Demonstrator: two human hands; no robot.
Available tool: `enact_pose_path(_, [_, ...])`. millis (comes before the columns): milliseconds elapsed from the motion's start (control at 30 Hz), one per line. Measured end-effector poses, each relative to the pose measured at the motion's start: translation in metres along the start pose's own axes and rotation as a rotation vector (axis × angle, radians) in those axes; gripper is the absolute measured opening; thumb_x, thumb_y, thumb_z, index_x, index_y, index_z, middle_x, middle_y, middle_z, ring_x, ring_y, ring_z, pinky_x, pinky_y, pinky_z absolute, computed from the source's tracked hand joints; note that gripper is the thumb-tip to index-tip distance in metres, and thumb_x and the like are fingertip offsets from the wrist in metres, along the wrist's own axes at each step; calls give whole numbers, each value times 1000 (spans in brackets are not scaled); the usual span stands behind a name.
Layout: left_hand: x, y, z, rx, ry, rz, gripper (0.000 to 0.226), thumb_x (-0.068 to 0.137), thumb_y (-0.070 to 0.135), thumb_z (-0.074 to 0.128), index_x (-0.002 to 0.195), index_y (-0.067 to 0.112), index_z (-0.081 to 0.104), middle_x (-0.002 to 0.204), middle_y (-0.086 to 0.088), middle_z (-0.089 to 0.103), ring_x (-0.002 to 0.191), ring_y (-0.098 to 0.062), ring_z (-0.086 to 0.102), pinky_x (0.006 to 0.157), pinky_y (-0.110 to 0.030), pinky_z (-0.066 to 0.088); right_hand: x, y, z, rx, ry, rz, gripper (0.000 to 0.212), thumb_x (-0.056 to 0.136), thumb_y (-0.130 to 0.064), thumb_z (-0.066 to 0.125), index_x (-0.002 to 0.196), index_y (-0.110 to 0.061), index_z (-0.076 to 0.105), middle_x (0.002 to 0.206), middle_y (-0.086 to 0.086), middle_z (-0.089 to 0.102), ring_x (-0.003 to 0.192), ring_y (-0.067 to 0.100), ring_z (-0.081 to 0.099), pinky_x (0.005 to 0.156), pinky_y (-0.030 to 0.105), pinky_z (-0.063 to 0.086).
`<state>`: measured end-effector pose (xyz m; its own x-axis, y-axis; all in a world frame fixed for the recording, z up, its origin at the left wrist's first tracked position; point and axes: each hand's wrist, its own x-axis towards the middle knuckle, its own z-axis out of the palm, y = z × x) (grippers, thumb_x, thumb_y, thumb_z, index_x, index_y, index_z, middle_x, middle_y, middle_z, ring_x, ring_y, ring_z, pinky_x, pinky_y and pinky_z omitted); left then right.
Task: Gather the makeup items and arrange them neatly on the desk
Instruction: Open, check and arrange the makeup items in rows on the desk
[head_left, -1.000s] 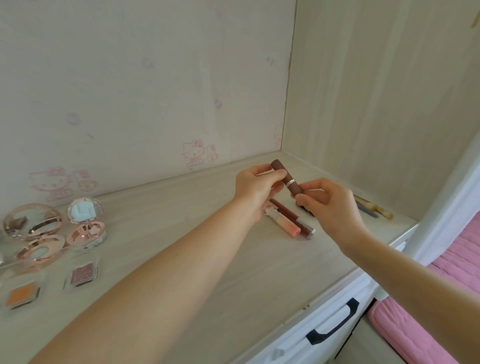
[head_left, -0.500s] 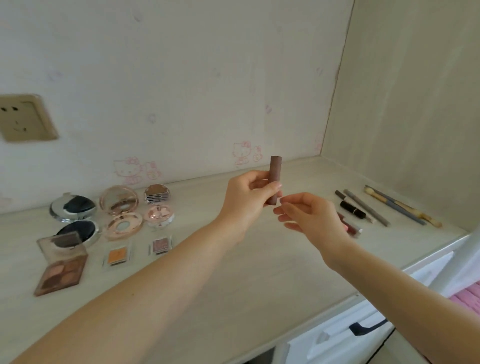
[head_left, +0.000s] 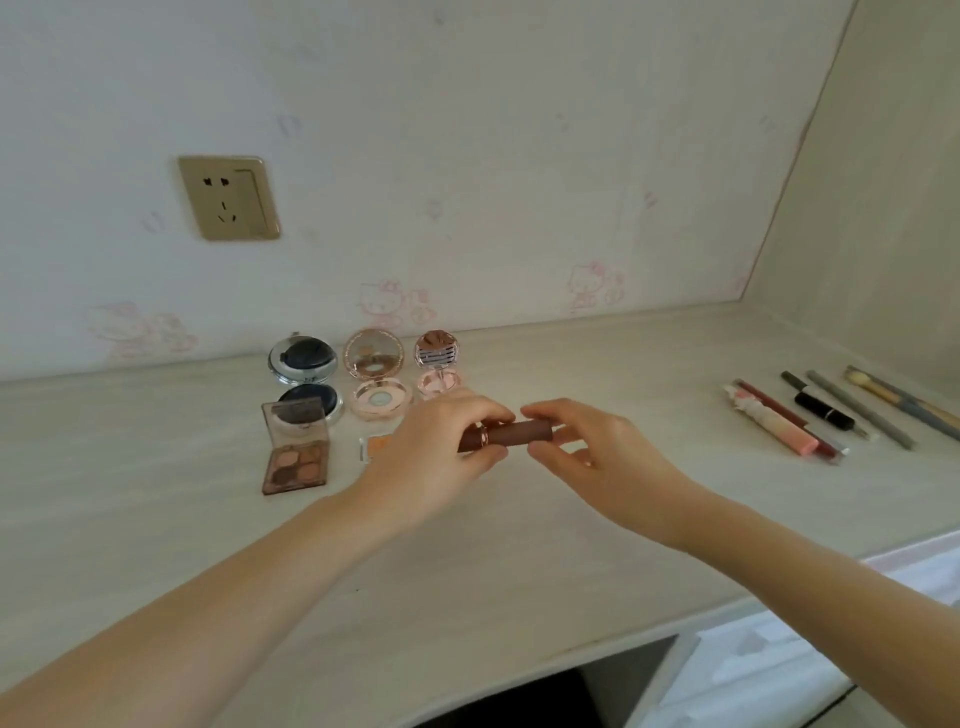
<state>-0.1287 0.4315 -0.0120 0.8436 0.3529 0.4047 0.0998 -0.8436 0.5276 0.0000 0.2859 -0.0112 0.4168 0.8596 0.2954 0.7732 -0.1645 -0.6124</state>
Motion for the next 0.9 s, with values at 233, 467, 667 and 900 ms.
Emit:
enact_pose_path(233, [-49, -31, -24, 255, 8, 72, 23, 88, 30, 65, 109, 20, 63, 99, 9, 63, 93, -9, 57, 77, -23, 47, 4, -17, 41, -59, -116, -152, 17, 93, -26, 56, 104, -21, 69, 93, -9, 68, 87, 3, 59, 82, 26, 48])
enact_pose_path(467, [-73, -52, -13, 727, 89, 215, 11, 82, 14, 65, 92, 12, 63, 81, -2, 57, 69, -22, 53, 53, -32, 43, 8, -23, 79, -52, -56, -312, 23, 91, -21, 53, 110, -19, 65, 96, -3, 62, 90, 12, 55, 80, 25, 44])
enact_pose_path(667, [-76, -48, -15, 743, 143, 193, 27, 94, 30, 40, 85, 13, 59, 73, -1, 56, 63, -22, 53, 50, -33, 42, 6, -24, 86, 48, 21, -328, 24, 94, -28, 50, 112, -22, 64, 97, -8, 62, 93, 11, 55, 84, 25, 45])
enact_pose_path(900, [-81, -47, -23, 650, 43, 153, 29, 93, 47, 35, 87, 20, 42, 47, 2, 40, 31, -24, 43, 33, -23, 20, 2, -21, 91, -112, 59, -435, 28, 95, -32, 48, 112, -18, 66, 97, -9, 62, 89, 13, 50, 75, 39, 48])
